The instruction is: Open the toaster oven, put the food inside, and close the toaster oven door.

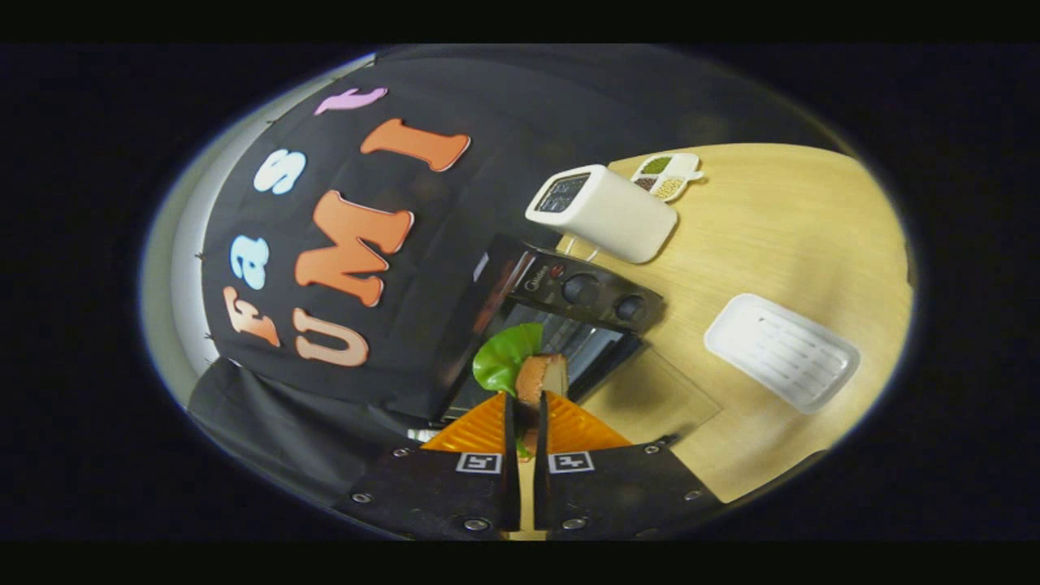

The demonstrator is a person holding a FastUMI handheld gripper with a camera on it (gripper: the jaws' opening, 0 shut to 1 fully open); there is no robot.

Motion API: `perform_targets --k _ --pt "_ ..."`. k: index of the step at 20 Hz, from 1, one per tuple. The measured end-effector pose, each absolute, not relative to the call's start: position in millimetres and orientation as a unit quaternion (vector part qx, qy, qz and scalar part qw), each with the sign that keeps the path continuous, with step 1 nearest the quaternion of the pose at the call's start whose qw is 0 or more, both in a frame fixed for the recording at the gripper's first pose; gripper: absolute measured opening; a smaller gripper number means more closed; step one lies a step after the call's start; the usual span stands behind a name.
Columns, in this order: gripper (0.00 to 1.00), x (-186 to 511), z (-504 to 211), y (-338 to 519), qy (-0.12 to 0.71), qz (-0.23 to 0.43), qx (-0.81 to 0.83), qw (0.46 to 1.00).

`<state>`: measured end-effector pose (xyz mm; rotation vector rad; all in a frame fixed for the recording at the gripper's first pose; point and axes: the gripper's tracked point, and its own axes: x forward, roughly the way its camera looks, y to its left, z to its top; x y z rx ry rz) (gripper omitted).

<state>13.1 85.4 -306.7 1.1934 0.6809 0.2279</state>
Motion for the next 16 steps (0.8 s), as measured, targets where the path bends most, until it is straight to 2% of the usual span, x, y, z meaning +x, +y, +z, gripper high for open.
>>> perform_targets --k 8,13,16 --pt "0.06 49 -338 130 0.244 0.079 0.644 0.721" --pt "0.07 74 -363 169 0.251 0.06 0.658 0.708" --pt "0.07 88 -381 175 0.258 0.017 0.647 0.717"
